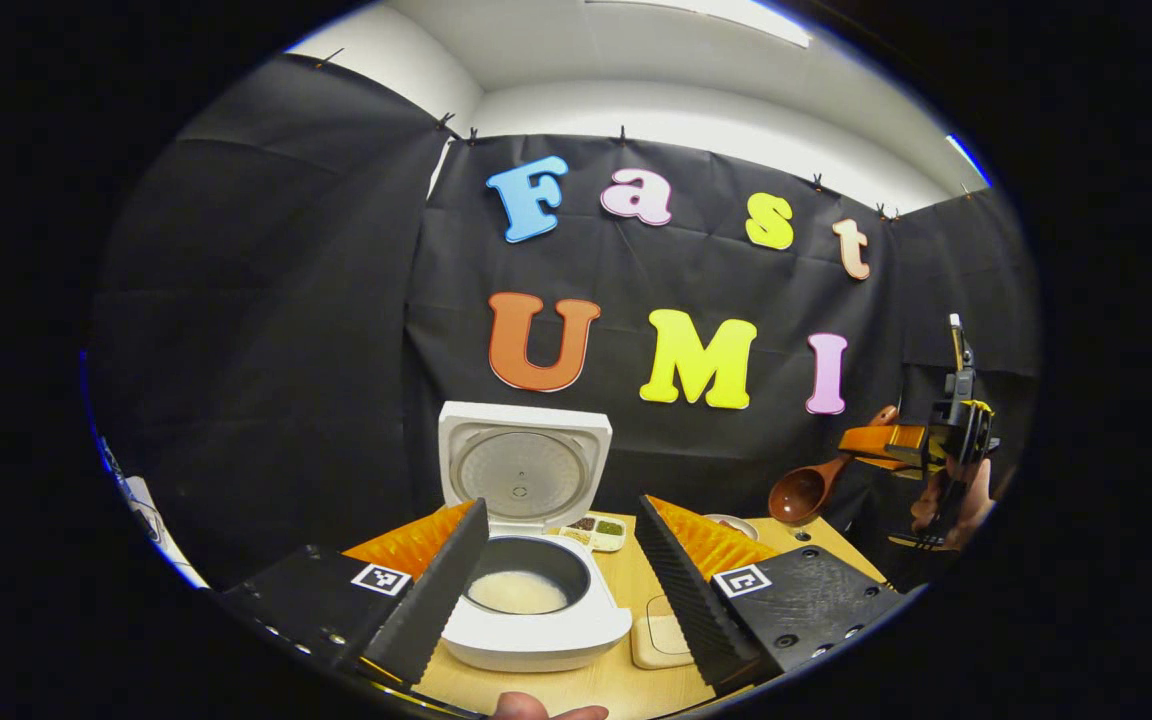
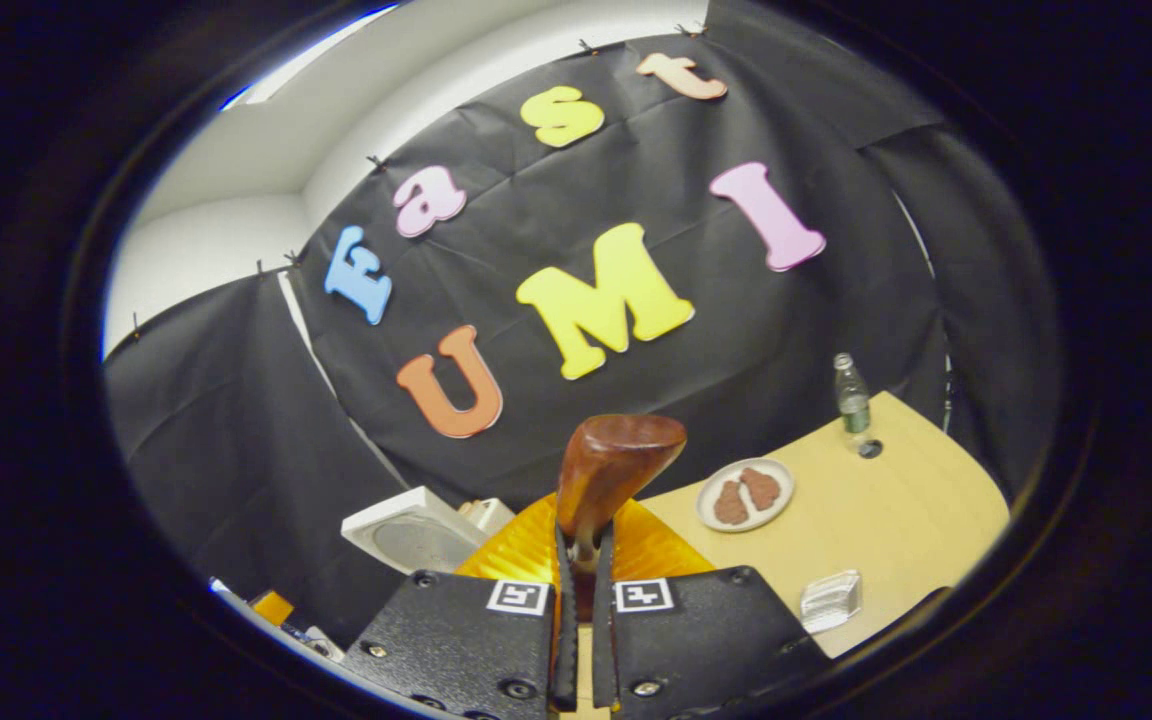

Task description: Close the left gripper, press the button to open the rice cooker; take a wooden spoon from the chopstick holder with the right hand, scoop a spoonful of rice and pour it into the rice cooker, then put the wooden spoon back into the chopstick holder.

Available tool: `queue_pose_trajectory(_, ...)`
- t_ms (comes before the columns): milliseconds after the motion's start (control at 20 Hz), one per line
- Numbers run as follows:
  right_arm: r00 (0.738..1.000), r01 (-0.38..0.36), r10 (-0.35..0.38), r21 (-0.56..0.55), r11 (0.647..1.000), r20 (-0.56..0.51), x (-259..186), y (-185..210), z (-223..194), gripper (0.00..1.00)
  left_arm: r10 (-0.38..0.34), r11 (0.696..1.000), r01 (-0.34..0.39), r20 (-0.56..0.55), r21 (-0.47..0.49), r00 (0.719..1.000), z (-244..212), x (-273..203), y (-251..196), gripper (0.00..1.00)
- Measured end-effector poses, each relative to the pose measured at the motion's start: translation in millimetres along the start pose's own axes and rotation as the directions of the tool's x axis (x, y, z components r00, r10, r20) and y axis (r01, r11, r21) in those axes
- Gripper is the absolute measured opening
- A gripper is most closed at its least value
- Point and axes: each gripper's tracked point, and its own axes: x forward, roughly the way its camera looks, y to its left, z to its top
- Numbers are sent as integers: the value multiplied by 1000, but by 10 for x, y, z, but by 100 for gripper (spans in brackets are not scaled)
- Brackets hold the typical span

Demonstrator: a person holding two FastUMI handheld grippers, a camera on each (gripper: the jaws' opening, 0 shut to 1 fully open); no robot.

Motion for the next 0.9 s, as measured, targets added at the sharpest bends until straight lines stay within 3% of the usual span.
queue_pose_trajectory(350, 981, 193, -193, -47, 980, 14, -332, -1105, -54, 11, -42, 999, 42, -7, 27, 999, 4, 213, -412, 94)
queue_pose_trajectory(900, 948, 299, -305, -80, 951, -87, -71, -2031, -666, 11, -25, 997, 27, -34, 78, 999, 69, 272, -733, 94)
